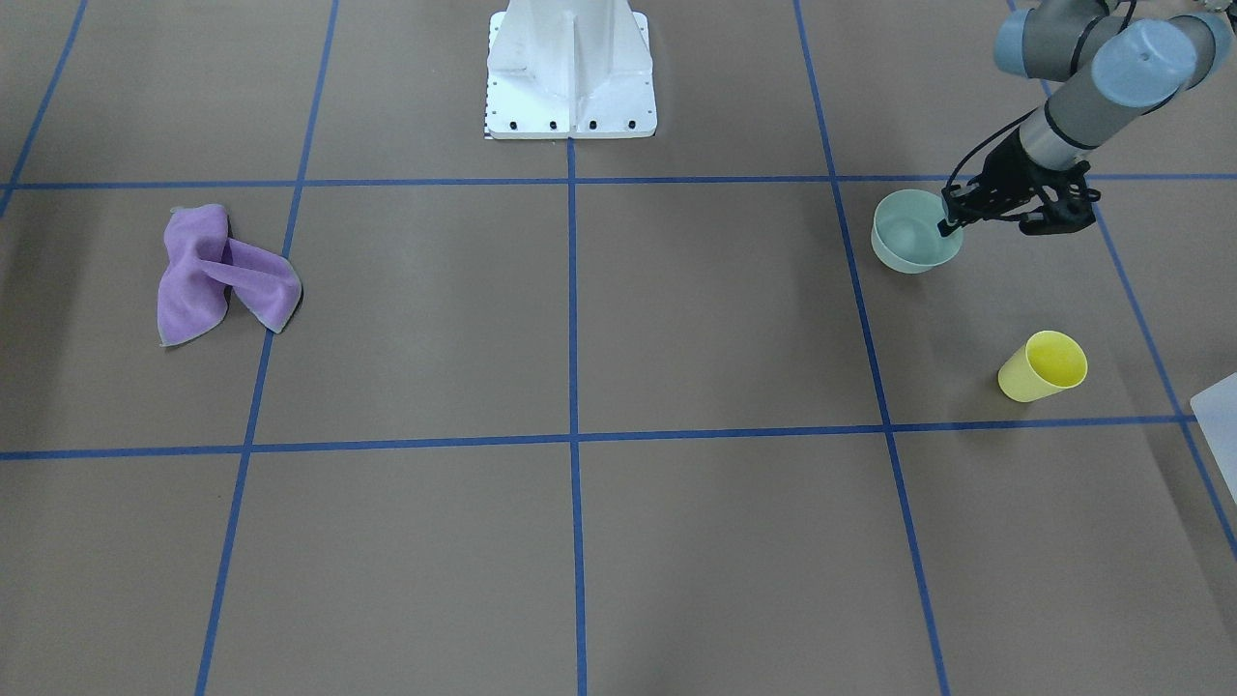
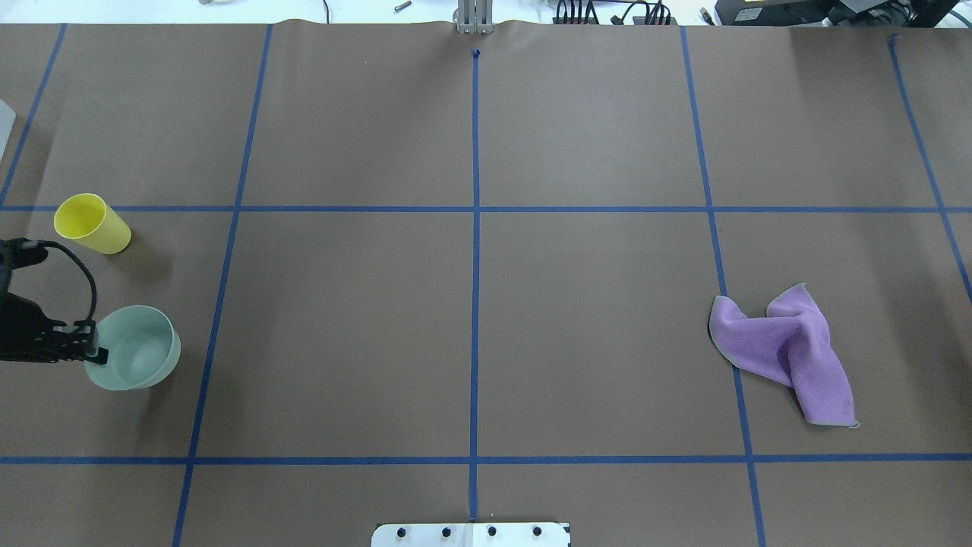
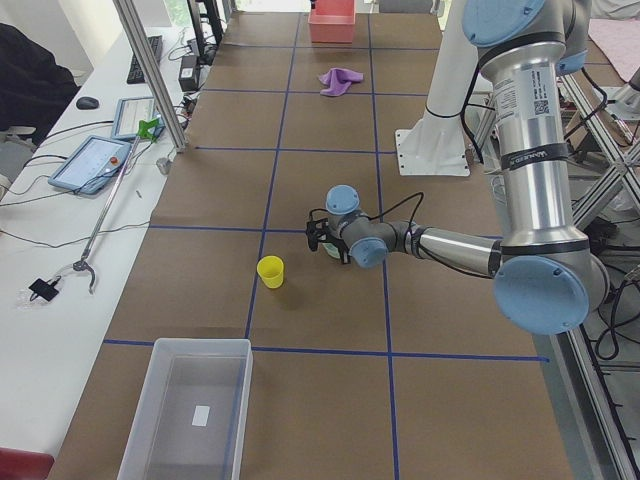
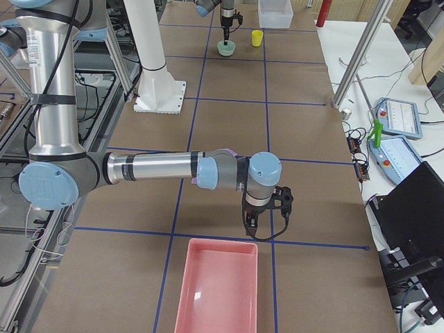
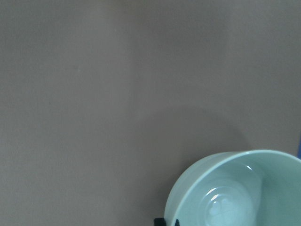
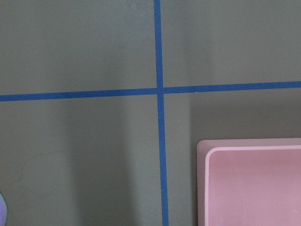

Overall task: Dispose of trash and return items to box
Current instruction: 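Lift the green bowl with the left gripper and drop it into the clear bin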

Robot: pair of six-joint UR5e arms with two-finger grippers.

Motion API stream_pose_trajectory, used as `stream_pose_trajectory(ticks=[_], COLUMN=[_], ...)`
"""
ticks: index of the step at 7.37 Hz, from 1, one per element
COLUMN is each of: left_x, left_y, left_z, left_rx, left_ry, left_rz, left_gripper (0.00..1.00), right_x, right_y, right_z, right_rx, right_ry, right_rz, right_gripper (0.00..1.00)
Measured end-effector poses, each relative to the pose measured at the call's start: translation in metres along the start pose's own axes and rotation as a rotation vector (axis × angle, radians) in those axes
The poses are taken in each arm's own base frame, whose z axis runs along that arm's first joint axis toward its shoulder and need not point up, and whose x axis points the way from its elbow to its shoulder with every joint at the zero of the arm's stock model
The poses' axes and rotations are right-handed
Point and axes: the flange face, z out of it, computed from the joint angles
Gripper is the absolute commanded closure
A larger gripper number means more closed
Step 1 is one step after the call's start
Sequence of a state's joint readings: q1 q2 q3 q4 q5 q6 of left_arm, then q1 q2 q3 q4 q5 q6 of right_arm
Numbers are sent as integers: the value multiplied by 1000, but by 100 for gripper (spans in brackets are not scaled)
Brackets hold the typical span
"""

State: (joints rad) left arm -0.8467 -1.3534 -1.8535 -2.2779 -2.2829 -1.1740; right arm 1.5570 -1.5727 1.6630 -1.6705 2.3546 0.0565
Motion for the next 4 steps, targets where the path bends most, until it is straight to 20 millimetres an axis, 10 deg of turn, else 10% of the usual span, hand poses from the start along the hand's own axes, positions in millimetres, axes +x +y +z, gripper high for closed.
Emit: stream_pose_trajectory(ticks=[4], left_x=[-75], left_y=[-105], left_z=[-121], left_rx=[134], left_ry=[64], left_rz=[-161], left_gripper=[100], right_x=[-1], right_y=[-1], right_z=[0], right_rx=[0], right_ry=[1], right_rz=[-2], right_gripper=[0])
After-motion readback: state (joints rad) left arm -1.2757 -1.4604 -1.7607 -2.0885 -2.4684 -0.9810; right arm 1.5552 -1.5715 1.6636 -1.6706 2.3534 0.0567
